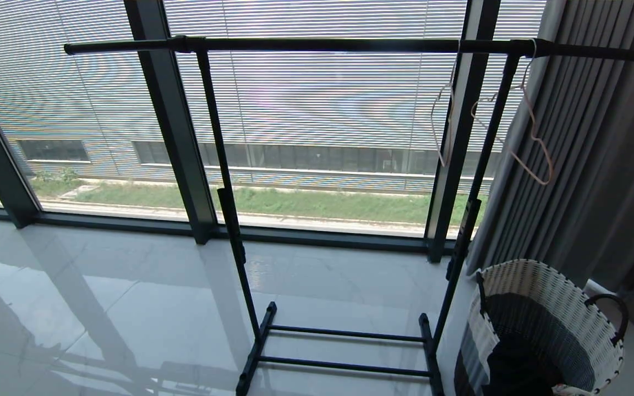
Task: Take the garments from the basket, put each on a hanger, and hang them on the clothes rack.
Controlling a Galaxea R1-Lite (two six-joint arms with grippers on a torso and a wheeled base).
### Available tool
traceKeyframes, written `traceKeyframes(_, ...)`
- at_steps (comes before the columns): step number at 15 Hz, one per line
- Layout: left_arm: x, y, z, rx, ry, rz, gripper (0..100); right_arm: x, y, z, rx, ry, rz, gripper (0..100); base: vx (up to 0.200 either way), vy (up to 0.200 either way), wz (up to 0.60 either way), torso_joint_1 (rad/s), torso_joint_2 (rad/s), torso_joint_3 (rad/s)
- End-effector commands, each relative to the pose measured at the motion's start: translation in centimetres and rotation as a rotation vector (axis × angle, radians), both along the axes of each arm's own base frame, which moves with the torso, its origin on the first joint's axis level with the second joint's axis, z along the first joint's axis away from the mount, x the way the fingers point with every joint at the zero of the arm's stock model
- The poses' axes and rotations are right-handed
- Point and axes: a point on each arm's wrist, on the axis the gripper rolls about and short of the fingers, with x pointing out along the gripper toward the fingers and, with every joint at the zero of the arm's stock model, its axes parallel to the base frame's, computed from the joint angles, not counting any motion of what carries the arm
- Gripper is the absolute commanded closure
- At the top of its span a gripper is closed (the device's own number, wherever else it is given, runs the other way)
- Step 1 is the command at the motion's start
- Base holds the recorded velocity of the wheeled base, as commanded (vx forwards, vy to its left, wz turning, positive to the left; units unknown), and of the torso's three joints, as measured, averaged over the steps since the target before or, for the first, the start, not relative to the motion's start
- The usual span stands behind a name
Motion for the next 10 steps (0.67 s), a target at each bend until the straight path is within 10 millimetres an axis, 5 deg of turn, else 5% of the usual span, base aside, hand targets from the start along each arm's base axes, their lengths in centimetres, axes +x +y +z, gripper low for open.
traceKeyframes(1, 0.01, 0.0, 0.0, -0.001, 0.001, 0.0, 0, 0.0, 0.0, 0.01, 0.0, -0.001, 0.0, 0, 0.0, 0.0, -0.6, 0.002, 0.01, 0.002)
traceKeyframes(4, 0.01, 0.0, 0.0, -0.001, 0.001, 0.0, 0, 0.0, 0.0, 0.02, -0.001, -0.002, 0.0, 0, 0.0, 0.0, -0.6, 0.007, 0.0, 0.004)
traceKeyframes(10, 0.01, 0.0, 0.0, -0.001, 0.001, 0.0, 0, 0.0, 0.0, 0.01, -0.001, -0.001, 0.0, 0, 0.0, 0.0, 0.0, 0.0, 0.0, 0.0)
